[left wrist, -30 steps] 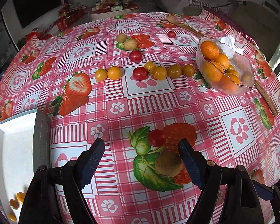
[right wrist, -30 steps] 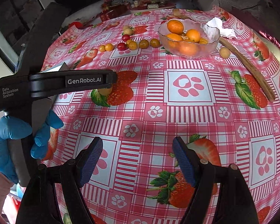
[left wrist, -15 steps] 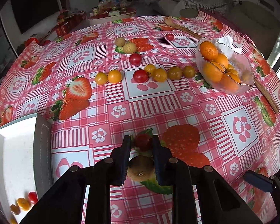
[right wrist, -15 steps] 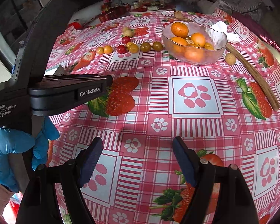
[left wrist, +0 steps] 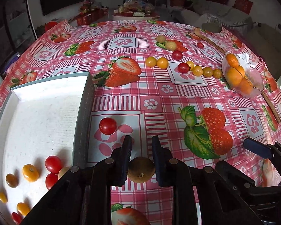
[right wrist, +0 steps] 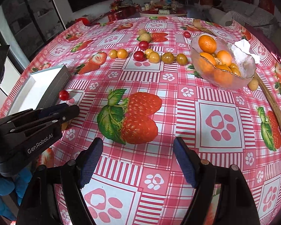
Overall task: Organize fruits
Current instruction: 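Close the left tool on a tan round fruit, then lower the right tool onto a red cherry tomato and close it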
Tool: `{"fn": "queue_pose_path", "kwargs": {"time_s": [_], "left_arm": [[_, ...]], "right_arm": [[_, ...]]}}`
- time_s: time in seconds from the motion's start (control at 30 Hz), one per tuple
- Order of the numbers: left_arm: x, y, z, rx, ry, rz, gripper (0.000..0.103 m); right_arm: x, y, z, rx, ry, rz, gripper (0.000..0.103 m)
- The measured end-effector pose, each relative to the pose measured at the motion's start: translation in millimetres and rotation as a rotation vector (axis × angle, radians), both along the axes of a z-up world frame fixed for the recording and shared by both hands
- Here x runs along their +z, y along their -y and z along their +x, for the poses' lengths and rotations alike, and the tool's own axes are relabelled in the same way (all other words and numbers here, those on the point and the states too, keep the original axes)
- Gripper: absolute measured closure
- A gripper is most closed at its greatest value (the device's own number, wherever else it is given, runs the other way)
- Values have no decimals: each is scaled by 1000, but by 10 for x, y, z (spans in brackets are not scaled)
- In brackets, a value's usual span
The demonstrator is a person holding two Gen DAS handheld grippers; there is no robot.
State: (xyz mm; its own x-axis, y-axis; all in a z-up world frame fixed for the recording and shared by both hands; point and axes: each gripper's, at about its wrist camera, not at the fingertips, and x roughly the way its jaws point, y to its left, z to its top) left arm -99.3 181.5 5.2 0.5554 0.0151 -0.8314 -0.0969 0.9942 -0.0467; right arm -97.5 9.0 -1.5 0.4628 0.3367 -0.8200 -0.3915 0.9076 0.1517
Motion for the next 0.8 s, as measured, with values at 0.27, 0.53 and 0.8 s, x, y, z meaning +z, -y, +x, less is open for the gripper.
{"fn": "queue_pose_path", "kwargs": {"time_s": [0.27,0.53,0.8], "left_arm": [[-16,170,-271,-55,31,18,79],[-21,64,-604,-23,66,-29,79],[-32,22,-654,-47,76,-28,79]], "right_arm": [[2,247,7,-40,-9,6,23],[16,101,106,-2,-17,12,23],[49,-335,361,73,-31,2,23]]}}
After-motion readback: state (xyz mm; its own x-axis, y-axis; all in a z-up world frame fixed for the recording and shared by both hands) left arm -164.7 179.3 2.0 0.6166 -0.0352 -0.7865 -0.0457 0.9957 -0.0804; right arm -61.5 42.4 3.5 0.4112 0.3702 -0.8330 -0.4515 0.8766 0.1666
